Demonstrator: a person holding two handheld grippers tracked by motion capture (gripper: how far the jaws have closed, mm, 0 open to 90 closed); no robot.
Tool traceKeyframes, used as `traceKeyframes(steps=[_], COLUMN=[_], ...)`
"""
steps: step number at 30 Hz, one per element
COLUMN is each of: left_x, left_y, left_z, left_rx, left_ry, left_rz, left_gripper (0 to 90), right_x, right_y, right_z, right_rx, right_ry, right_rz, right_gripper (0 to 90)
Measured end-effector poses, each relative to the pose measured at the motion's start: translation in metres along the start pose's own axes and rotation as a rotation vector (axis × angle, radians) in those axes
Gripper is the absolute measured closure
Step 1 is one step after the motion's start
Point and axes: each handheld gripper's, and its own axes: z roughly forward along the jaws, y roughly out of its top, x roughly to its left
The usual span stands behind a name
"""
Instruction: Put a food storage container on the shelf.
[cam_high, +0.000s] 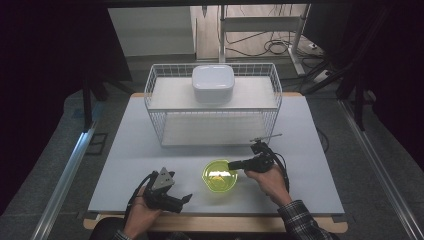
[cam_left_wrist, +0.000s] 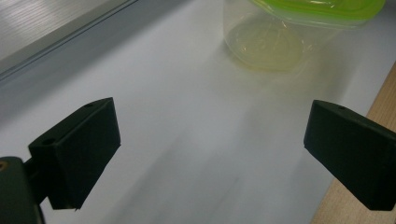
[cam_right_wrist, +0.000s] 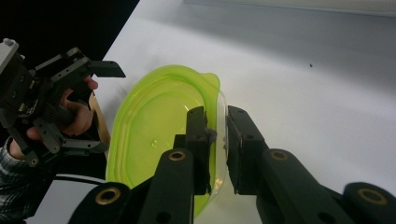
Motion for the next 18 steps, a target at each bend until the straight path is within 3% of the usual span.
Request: traceKeyframes(steps=[6,18], left_x=[0.0,0.0], left_y=[0.0,0.0], left_z=[0.0,0.0], left_rx=[0.001,-0.006], left_ry=[0.001,0.004], left_rz=[0.002,-0.003], left_gripper=[3.4,3.4], right_x=[0.0,0.002], right_y=[-0.001,0.002], right_z=[-0.002,-0.017], right_rx=[-0.006,-0.066], right_ry=[0.052,0.068], right_rz=[0.034,0.051], right_gripper=[82.0,82.3])
